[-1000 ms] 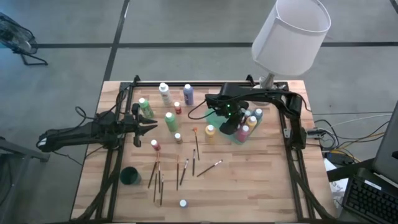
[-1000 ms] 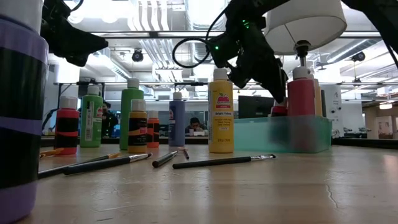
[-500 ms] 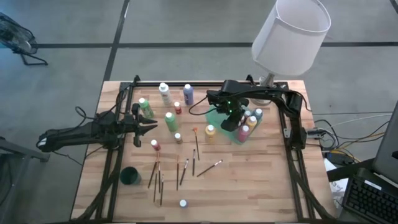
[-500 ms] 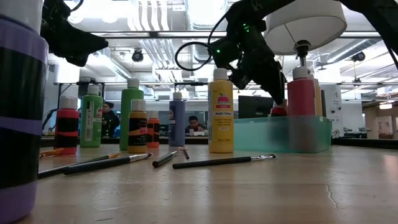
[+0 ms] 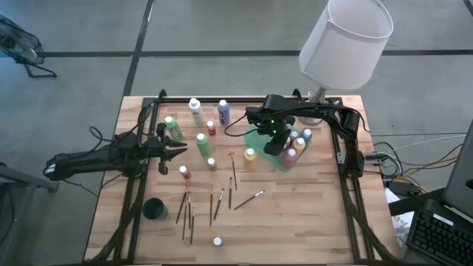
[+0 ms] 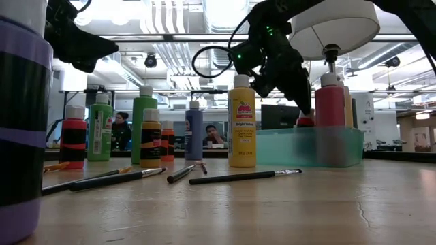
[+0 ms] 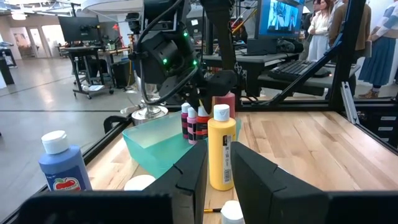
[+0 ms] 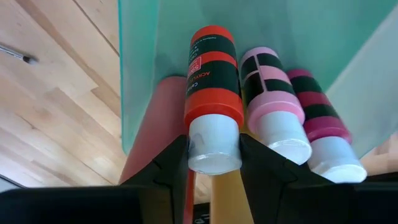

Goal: Pick & Place Paint Supplies
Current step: Put the small red paint bottle into the green bin

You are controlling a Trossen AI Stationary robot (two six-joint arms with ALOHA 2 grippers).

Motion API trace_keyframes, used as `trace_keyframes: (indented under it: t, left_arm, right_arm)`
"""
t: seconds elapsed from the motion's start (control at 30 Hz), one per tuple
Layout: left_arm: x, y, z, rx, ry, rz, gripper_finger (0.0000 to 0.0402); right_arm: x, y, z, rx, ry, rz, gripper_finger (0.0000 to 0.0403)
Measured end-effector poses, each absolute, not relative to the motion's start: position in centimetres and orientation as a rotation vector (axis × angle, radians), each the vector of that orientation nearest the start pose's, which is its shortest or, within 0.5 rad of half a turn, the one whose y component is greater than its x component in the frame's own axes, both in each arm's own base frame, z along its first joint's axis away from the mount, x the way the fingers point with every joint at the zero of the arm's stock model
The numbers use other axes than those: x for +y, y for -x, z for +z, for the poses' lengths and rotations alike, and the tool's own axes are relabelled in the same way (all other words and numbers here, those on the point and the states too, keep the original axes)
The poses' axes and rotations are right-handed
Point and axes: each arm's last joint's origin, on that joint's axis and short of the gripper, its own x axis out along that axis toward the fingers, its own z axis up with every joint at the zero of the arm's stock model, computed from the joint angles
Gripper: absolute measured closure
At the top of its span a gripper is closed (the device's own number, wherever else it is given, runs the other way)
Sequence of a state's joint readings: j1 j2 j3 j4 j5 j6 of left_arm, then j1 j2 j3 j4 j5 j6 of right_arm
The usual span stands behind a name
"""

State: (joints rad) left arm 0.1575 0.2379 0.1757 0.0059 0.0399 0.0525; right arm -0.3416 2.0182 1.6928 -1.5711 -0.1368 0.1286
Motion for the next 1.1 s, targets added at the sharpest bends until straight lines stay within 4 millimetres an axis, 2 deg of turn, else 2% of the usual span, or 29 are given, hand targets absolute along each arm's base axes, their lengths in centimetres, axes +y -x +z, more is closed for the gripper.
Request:
trace_keyframes:
  t: [0.33, 0.53, 0.63, 0.9, 1.1]
  left_arm:
    - [1.6, -10.7, 20.5, 0.059, -0.047, 0.116, 0.0326]
    - [1.6, -10.7, 20.5, 0.059, -0.047, 0.116, 0.0326]
    - [1.6, -10.7, 20.5, 0.059, -0.047, 0.116, 0.0326]
    - [1.6, -10.7, 20.5, 0.059, -0.047, 0.116, 0.0326]
    - [1.6, -10.7, 20.5, 0.059, -0.047, 0.116, 0.0326]
  right_arm:
    - [-11.7, -33.5, 22.9, 1.845, -0.524, -0.264, 0.0293]
    - [-11.7, -33.5, 22.9, 1.845, -0.526, -0.266, 0.0253]
    - [-11.7, -33.5, 22.9, 1.845, -0.526, -0.266, 0.0247]
    - [-11.7, -33.7, 23.3, 1.826, -0.526, -0.271, 0.0278]
    - [-12.0, -34.4, 24.9, 1.755, -0.517, -0.277, 0.0308]
